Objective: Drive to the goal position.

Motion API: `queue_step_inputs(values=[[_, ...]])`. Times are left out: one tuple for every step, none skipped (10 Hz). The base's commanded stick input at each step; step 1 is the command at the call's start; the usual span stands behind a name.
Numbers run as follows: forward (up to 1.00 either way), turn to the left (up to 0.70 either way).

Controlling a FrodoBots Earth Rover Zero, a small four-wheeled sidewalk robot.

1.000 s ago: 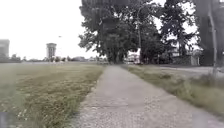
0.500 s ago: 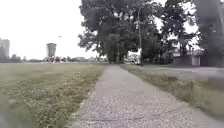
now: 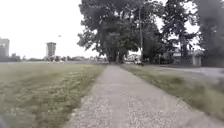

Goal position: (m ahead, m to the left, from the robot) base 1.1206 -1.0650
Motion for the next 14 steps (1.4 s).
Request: queue_step_inputs(values=[[0.70,0.00],[0.70,0.00],[0.70,0.00],[0.70,0.00],[0.70,0.00],[0.70,0.00],[0.70,0.00],[0.70,0.00],[0.70,0.00],[0.70,0.00],[0.70,0.00],[0.70,0.00],[0.70,0.00],[0.70,0.00]])
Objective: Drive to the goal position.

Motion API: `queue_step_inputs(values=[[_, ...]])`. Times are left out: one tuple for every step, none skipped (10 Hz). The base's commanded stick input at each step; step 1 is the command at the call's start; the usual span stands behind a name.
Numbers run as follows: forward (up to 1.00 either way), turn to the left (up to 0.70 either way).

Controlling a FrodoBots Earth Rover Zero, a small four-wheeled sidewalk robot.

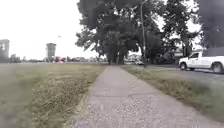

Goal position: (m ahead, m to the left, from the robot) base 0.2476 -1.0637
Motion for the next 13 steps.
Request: queue_step_inputs(values=[[0.70,0.00],[0.70,0.00],[0.70,0.00],[0.70,0.01],[0.70,0.10],[0.70,0.20],[0.70,0.29],[0.70,0.29],[0.70,0.13],[0.70,0.00],[0.70,0.00],[0.70,0.00],[0.70,0.00]])
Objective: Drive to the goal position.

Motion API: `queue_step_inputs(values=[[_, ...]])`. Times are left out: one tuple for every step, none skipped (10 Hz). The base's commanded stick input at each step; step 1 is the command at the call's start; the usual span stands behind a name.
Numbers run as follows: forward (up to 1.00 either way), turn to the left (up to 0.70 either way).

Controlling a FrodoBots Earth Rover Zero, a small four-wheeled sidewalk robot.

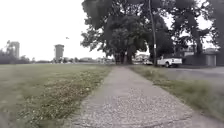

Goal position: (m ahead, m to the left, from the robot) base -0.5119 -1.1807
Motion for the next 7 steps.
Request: queue_step_inputs(values=[[0.70,0.00],[0.70,0.00],[0.70,0.00],[0.70,0.00],[0.70,0.00],[0.70,0.00],[0.70,0.00]])
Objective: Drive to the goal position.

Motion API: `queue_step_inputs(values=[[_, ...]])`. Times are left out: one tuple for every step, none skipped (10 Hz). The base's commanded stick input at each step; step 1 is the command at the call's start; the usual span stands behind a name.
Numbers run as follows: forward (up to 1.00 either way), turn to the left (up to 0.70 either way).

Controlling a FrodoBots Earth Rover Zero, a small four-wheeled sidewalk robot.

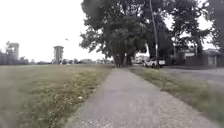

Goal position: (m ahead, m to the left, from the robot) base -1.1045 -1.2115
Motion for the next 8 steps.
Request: queue_step_inputs(values=[[0.70,0.00],[0.70,0.00],[0.70,0.00],[0.70,0.00],[0.70,0.11],[0.70,0.28],[0.70,0.35],[0.70,0.14]])
